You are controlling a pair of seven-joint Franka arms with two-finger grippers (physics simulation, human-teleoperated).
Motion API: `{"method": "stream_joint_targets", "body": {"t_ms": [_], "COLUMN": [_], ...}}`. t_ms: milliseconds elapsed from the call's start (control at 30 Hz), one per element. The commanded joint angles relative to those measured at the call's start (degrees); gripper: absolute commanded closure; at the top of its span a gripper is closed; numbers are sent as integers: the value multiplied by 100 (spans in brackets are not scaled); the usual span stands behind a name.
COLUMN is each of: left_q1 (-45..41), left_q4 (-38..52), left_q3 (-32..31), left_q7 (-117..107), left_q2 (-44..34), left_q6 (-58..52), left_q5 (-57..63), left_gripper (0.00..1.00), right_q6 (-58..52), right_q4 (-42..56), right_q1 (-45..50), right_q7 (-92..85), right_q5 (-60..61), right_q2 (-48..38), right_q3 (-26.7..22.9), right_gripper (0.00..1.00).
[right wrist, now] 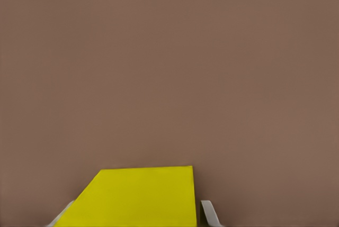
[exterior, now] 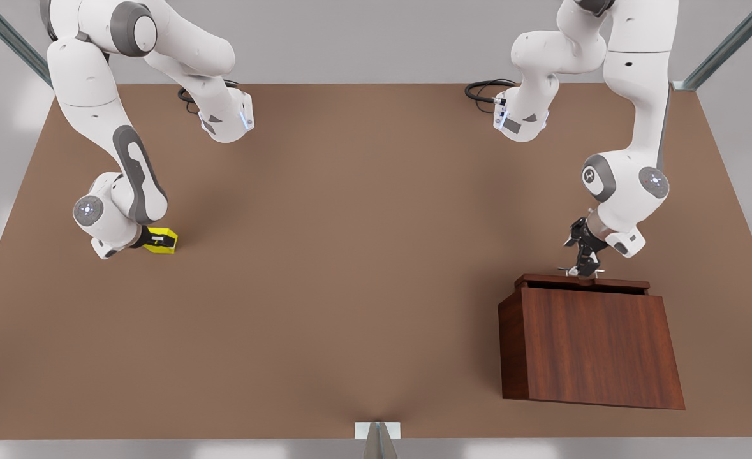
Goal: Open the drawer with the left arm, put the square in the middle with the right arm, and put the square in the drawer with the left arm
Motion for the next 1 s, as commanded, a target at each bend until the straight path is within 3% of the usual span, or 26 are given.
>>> {"method": "stream_joint_targets", "body": {"t_ms": [0,300,400,500,633,733,833,967], "left_q1": [0,0,0,0,0,0,0,0], "left_q4": [0,-228,-246,-316,-334,-334,-334,-474], "left_q3": [0,9,9,35,53,105,114,132], "left_q7": [0,18,18,27,35,35,35,35], "left_q2": [-9,-238,-282,-317,-361,-440,-440,-519], "left_q6": [-3,-178,-205,-205,-214,-345,-372,-372], "left_q5": [2,2,2,2,11,19,19,28], "left_gripper": [0,0,0,0,0,0,0,0], "right_q6": [-10,-283,-291,-282,-291,-300,-941,-1346], "right_q4": [0,132,194,281,747,1590,3330,5079], "right_q1": [0,149,641,844,2003,3040,3963,4394], "right_q7": [0,97,123,1308,3286,5290,7092,8428], "right_q5": [0,-8,-9,-9,0,9,27,18], "right_q2": [-10,-256,-475,-511,-432,95,1079,2187], "right_q3": [0,35,123,825,940,932,923,923], "right_gripper": [29,26,25,25,25,25,25,25]}}
